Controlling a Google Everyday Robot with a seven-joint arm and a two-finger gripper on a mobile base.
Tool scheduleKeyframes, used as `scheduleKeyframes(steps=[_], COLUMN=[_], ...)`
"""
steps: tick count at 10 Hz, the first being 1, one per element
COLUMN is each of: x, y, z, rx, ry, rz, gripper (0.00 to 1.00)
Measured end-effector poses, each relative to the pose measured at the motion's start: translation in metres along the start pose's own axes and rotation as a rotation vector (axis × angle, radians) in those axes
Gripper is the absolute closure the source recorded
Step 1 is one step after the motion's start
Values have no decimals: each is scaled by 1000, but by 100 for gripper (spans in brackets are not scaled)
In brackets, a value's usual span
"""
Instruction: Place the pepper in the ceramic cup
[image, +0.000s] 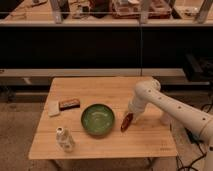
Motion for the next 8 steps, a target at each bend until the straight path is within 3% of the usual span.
scheduleKeyframes(steps=[8], x=[-5], y=[0], z=[-39], rx=[39], ry=[54], rz=[-33], gripper=[58])
